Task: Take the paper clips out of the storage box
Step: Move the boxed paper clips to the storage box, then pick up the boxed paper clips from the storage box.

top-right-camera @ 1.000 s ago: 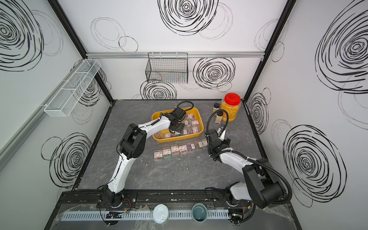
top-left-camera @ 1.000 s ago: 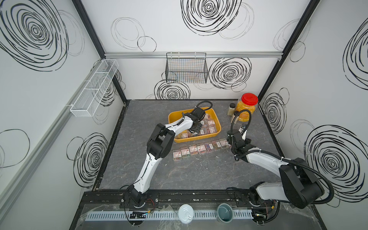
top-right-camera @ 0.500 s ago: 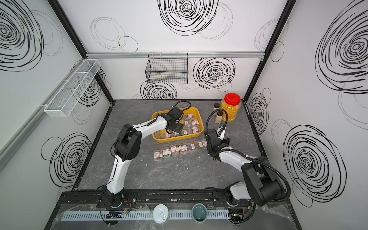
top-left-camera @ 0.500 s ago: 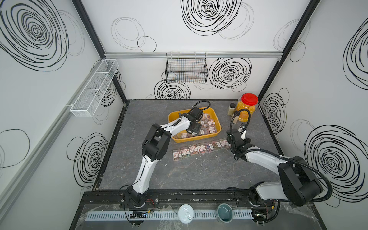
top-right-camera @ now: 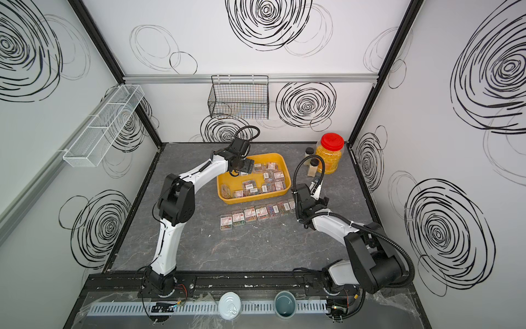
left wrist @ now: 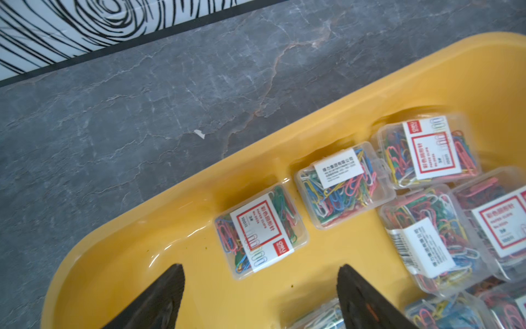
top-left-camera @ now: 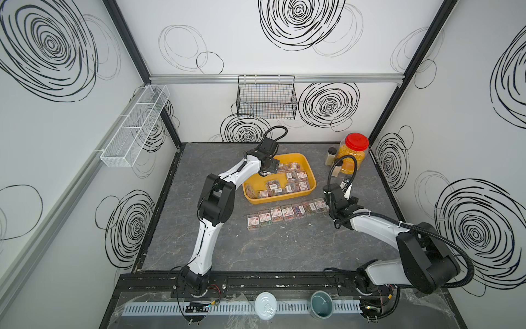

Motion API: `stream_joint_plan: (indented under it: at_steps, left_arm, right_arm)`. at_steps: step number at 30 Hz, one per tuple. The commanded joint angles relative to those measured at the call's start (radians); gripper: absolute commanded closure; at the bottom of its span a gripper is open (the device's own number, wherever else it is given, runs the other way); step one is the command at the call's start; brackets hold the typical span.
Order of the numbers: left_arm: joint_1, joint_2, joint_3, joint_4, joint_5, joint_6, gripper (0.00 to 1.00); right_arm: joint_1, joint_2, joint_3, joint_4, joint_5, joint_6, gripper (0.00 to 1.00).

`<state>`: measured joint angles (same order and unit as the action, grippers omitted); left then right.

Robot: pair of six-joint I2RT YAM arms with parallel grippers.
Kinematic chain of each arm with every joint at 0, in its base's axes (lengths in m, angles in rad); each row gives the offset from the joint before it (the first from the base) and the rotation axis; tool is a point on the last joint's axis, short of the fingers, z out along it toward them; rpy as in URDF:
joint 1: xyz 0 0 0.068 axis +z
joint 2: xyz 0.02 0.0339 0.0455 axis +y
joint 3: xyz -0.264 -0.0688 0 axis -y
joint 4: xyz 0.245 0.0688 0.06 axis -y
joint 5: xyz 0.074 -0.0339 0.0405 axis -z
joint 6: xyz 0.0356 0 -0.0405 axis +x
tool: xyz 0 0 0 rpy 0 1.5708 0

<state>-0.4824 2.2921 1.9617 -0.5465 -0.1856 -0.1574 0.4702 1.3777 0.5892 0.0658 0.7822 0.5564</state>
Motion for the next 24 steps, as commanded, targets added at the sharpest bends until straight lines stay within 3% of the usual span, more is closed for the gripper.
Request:
stream_joint_plan:
  at_steps: [1,15,24]
  left_arm:
    - [-0.003,0.069,0.07,-0.031,0.009,0.035,0.12]
    - [0.026,0.231,0.238,-0.103,0.026,0.052,0.1]
    - [0.008,0.21,0.171,-0.101,0.029,0.065,0.09]
  right_arm:
    - [0.01,0.014,0.026,-0.018,0.031,0.004,0.13]
    - [0.022,0.039,0.044,-0.028,0.052,0.002,0.13]
    - [0.026,0.047,0.049,-0.034,0.055,0.002,0.13]
